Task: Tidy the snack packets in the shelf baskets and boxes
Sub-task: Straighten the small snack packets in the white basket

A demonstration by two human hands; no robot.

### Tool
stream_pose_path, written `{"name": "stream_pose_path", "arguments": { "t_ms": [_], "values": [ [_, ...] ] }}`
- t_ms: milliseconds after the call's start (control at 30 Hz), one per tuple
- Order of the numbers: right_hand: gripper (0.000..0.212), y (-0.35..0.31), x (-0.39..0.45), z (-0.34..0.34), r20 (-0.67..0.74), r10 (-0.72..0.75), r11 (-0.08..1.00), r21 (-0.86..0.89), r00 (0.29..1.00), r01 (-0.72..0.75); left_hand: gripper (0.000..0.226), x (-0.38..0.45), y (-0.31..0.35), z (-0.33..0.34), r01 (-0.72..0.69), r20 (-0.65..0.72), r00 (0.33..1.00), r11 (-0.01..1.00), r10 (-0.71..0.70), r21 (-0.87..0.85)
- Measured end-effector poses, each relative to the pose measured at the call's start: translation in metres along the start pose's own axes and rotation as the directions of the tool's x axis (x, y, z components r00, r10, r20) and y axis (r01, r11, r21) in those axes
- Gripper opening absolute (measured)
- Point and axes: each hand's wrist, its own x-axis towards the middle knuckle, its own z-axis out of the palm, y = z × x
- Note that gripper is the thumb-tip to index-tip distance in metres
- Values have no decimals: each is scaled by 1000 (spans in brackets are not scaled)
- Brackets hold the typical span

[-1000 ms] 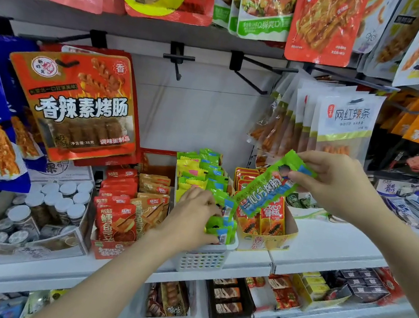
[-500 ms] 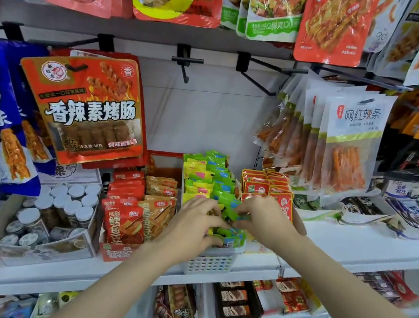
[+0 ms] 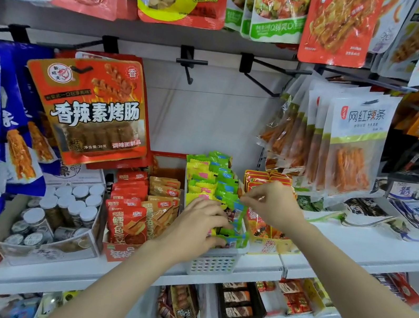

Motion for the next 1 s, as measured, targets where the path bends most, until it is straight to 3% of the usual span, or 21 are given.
{"name": "stream_pose_path", "arguments": {
  "t_ms": [67, 133, 300, 367, 433, 567, 667, 833, 900, 933, 1000],
  "values": [
    [14, 4, 1, -1, -53, -63, 993, -105, 997, 58, 33, -1, 0, 1, 7, -4, 1000, 1000, -7, 1],
    [24, 3, 0, 9, -7, -90, 983, -159, 996, 88, 32, -3, 1, 1, 13, -3, 1000, 1000, -13, -6],
    [36, 4, 1, 29, 6, 13, 990, -142, 1000, -12, 31, -4, 4, -1, 22, -1, 1000, 1000, -22, 0],
    [28, 5, -1, 27, -10, 8, 994, -107, 1000, -10, 31, -4, 6, -2, 28, 1, 1000, 1000, -28, 2],
    [18, 4, -5, 17, -33, -26, 998, -58, 999, 24, 32, -5, 6, -2, 27, 8, 1000, 1000, -27, 15],
    [20, 1, -14, -33, -49, -3, 997, 74, 999, 7, 34, -5, 7, -1, 11, 32, 999, 997, -14, 79],
    [18, -5, -22, -79, -184, 43, 962, 274, 982, 9, 38, -2, 8, -1, 50, 55, 997, 995, -54, 81],
    [13, -15, -36, -130, -227, 139, 877, 481, 964, -13, 60, 5, 26, -13, 176, -28, 983, 970, -183, -166],
    [15, -16, -41, -139, -202, 139, 840, 542, 969, -7, 63, 3, 41, -19, 218, -82, 956, 870, -281, -441],
    [17, -16, -43, -141, -191, 146, 823, 568, 971, -12, 62, 2, 50, -21, 219, -57, 944, 744, -326, -631],
    [19, -16, -46, -142, -168, 159, 806, 591, 973, -30, 57, 2, 66, -19, 235, 78, 917, 370, -391, -899]
  ]
}}
